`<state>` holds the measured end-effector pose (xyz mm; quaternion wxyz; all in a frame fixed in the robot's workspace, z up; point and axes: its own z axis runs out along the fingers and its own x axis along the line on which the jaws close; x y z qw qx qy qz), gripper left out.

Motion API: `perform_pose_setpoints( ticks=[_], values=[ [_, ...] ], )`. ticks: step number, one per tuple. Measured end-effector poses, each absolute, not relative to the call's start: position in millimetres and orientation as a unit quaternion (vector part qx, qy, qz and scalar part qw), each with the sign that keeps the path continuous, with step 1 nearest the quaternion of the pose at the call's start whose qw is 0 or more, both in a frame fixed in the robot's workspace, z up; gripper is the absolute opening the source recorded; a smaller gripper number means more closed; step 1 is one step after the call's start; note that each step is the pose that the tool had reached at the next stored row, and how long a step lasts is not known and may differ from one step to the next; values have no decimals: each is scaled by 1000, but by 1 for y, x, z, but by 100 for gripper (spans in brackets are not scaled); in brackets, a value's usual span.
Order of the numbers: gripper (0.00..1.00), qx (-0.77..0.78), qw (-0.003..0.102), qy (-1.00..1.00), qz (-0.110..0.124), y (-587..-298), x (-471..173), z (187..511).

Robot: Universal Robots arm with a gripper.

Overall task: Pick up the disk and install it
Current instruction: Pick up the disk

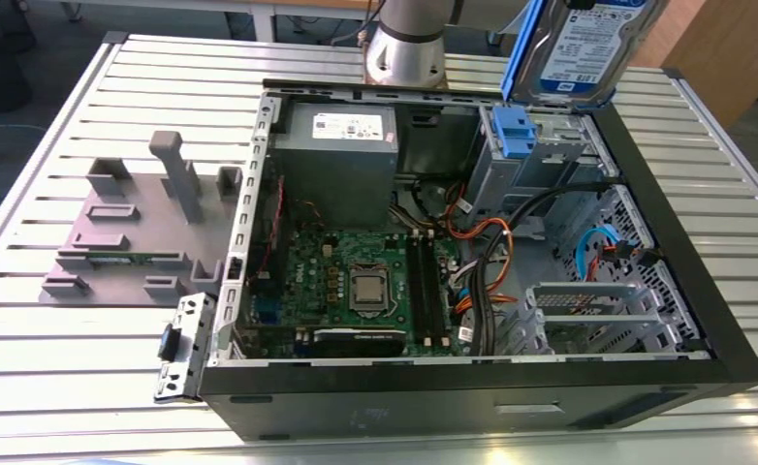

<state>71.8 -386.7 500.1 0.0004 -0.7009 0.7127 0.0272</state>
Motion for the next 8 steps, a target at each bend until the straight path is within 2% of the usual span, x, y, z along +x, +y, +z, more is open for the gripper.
perform_pose_setpoints(
  ticks=[8],
  values=[
    [37,-701,0,713,27,-390,72,500]
  ],
)
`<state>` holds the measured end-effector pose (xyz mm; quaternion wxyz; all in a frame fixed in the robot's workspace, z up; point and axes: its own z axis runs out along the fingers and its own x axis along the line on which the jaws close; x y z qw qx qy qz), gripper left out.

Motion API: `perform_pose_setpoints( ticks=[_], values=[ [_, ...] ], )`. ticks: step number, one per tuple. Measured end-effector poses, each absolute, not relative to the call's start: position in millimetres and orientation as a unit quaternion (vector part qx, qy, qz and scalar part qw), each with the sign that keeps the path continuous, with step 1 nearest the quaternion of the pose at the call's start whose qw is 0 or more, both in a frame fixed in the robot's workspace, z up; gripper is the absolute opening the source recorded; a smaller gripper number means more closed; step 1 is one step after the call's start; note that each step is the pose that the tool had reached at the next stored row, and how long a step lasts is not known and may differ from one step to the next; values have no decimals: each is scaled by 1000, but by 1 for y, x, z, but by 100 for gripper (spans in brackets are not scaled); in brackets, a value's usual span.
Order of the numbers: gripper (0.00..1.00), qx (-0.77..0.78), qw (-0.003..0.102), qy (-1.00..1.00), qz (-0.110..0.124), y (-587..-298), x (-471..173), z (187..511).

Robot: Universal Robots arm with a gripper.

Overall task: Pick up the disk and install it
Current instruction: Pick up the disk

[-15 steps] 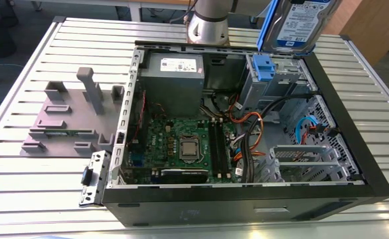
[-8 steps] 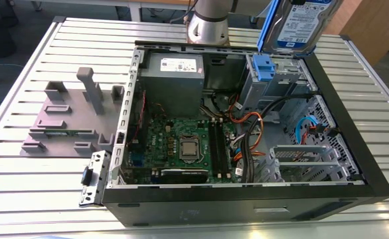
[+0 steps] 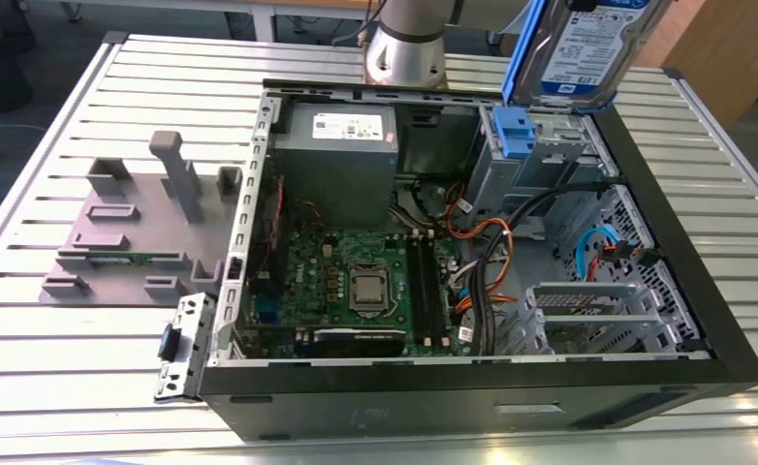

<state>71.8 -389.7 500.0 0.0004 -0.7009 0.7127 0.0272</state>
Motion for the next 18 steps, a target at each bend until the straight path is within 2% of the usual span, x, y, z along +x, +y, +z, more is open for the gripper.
perform_pose_setpoints(
  ticks=[18],
  values=[
    [37,-701,0,713,27,-397,72,500]
  ],
)
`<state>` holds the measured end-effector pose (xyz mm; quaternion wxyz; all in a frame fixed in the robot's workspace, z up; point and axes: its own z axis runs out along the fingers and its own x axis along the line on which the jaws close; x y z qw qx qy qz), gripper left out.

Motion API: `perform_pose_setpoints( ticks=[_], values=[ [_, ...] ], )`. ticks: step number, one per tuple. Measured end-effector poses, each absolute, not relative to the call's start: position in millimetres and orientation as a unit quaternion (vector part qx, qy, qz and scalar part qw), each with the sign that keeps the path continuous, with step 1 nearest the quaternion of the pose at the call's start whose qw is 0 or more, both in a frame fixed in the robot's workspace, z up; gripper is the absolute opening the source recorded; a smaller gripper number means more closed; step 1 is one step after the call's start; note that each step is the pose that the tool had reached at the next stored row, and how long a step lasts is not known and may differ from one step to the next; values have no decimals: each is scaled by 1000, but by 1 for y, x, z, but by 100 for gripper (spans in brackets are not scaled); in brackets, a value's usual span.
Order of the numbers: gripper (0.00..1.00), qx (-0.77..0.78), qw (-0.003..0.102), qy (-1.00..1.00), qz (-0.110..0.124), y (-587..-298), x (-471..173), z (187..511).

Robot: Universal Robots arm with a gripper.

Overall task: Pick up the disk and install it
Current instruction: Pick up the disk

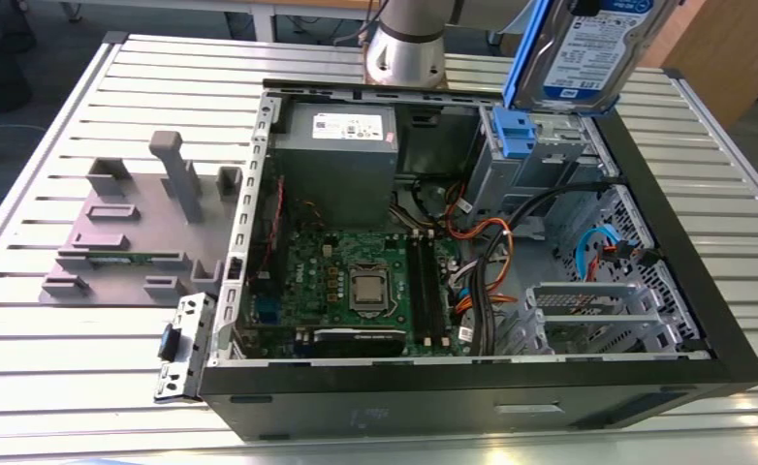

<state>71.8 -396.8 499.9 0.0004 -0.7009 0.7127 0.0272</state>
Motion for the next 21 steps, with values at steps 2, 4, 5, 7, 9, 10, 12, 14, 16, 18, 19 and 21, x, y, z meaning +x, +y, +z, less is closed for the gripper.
perform_pose_setpoints(
  ticks=[2,4,5,7,9,10,12,14,16,18,19,21],
  values=[
    [37,-701,0,713,27,-398,72,500],
    [37,-701,0,713,27,-398,72,500],
    [37,-701,0,713,27,-399,72,500],
    [37,-701,0,713,27,-399,72,500],
    [37,-701,0,713,27,-400,72,500],
    [37,-701,0,713,27,-401,72,500],
    [37,-701,0,713,27,-401,72,500],
    [37,-701,0,713,27,-402,72,500],
    [37,-701,0,713,27,-403,72,500],
    [37,-701,0,713,27,-404,72,500],
    [37,-701,0,713,27,-404,72,500],
    [37,-701,0,713,27,-405,72,500]
  ],
)
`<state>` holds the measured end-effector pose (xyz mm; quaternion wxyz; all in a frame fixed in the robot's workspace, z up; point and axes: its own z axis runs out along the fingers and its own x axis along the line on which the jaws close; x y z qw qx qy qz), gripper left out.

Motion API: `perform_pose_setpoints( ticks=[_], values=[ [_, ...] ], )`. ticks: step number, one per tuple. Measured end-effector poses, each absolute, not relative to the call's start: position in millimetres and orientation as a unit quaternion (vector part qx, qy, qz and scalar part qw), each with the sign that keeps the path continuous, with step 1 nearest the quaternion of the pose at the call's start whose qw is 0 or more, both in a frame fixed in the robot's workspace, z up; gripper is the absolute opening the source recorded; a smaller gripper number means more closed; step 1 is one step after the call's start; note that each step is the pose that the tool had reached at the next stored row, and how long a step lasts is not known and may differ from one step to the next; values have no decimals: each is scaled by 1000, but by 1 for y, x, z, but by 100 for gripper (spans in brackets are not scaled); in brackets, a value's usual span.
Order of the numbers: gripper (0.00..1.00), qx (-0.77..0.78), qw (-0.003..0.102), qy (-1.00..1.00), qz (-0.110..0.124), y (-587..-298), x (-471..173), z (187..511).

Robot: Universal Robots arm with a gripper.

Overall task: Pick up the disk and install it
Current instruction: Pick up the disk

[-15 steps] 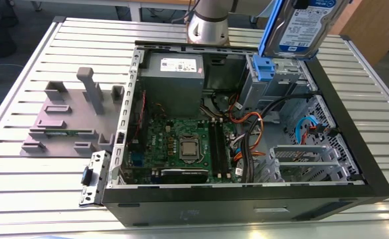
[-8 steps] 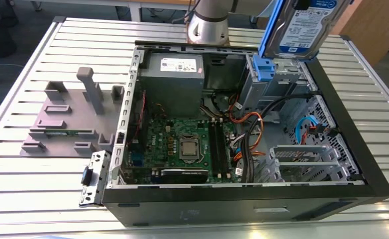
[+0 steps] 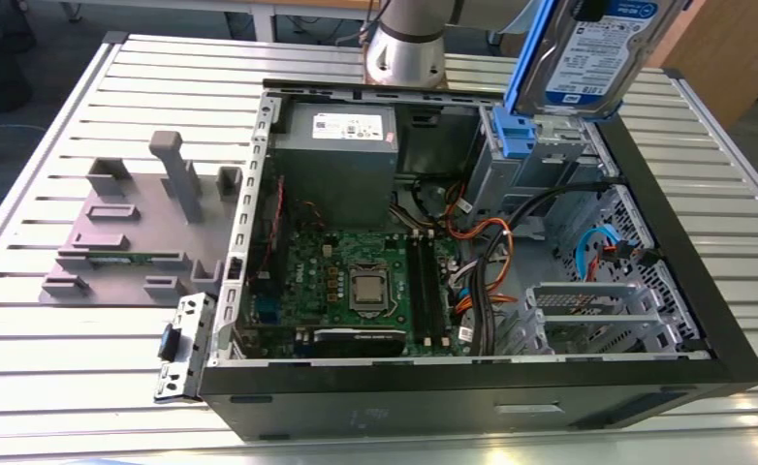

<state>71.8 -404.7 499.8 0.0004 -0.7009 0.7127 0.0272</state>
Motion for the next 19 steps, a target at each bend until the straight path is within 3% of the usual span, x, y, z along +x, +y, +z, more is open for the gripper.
perform_pose_setpoints(
  ticks=[19],
  values=[
    [37,-701,0,713,27,-411,72,500]
  ],
)
